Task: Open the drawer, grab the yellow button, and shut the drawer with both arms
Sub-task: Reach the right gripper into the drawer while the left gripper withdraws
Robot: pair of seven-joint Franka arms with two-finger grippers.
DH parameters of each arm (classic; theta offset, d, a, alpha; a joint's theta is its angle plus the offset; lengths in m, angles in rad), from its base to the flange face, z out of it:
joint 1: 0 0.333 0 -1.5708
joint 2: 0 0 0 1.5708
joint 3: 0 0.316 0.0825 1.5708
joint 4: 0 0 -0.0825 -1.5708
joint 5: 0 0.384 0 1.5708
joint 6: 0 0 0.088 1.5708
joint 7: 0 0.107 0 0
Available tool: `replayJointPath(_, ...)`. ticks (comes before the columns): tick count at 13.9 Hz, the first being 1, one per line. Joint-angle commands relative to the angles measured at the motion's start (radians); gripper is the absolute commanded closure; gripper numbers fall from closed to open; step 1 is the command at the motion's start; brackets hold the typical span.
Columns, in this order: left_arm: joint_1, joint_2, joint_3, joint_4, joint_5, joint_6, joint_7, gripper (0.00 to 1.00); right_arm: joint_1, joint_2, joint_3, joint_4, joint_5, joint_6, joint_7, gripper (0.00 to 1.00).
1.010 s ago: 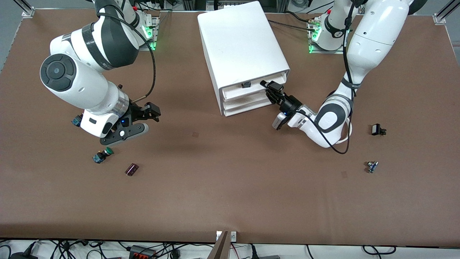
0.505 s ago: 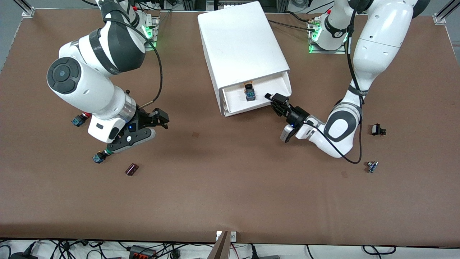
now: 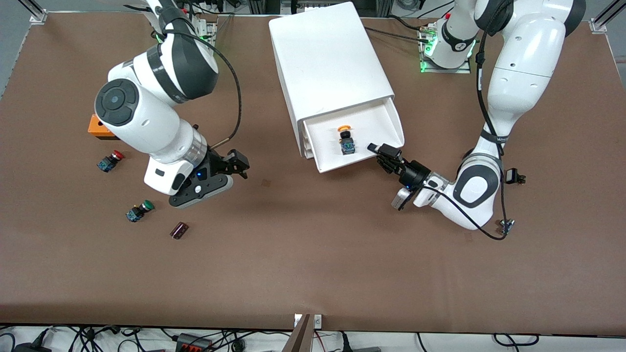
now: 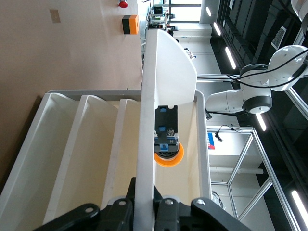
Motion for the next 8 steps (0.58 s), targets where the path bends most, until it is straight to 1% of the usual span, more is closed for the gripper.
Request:
replayJointPath(1,-0.002,0.029,0.003,0.051,0.002,0.051,-0.033,0.39,0.034,0.019,-0.001,0.030,0.017,0.014,0.039,0.00)
replayJointPath(2,0.013,0.026,0.003,0.051,0.000,0.051,-0.085,0.00,0.043,0.017,-0.001,0.033,0.017,0.015,0.040,0.00)
replayJointPath(5,0.028,-0.003,0.001,0.053,0.004,0.046,-0.200,0.00,0.072,0.017,-0.001,0.046,0.017,0.014,0.062,0.00)
replayJointPath(8,0.032,-0.048,0.001,0.064,0.005,0.043,-0.303,0.00,0.133,0.025,-0.002,0.073,0.015,0.015,0.147,0.00)
